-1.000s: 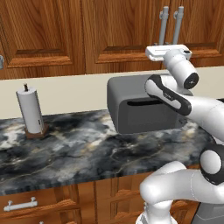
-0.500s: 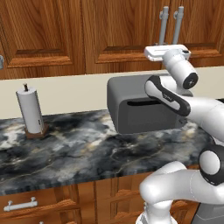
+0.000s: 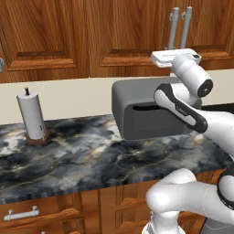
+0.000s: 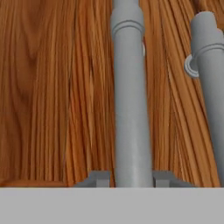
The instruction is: Get the candle and the beer from the cabinet and move them to the dining counter.
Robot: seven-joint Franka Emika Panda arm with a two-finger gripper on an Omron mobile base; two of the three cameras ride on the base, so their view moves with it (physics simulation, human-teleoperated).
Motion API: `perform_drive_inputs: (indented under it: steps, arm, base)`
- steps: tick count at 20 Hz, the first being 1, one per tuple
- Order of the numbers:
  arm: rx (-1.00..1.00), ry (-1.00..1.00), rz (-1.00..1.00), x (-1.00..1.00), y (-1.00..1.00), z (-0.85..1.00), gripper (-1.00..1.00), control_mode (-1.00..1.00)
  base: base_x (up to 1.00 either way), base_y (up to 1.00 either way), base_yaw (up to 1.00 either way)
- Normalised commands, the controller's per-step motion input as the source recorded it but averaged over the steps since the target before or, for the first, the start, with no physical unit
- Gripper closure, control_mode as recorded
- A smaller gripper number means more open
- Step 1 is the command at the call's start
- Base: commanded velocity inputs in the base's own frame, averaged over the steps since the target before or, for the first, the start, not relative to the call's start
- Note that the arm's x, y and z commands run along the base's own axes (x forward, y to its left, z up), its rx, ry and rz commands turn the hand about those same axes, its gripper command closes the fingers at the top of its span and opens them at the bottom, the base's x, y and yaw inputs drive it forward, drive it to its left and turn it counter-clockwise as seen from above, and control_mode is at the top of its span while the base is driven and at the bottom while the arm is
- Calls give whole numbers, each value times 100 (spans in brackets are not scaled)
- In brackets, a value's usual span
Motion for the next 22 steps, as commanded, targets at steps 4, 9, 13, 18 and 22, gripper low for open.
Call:
perform_drive_inputs:
  steps: [4, 9, 13, 18, 22]
  arm:
    - [0, 1, 11, -61, 62, 0, 100, -100]
    - [0, 0, 13, -72, 72, 0, 100, -100]
    - [0, 0, 14, -80, 74, 0, 100, -100]
    - [0, 0, 12, -89, 75, 0, 100, -100]
    - [0, 0, 16, -67, 80, 0, 100, -100]
  base:
    - [0, 0, 0]
    - [0, 0, 0]
    - [0, 0, 0]
    - [0, 0, 0]
    - [0, 0, 0]
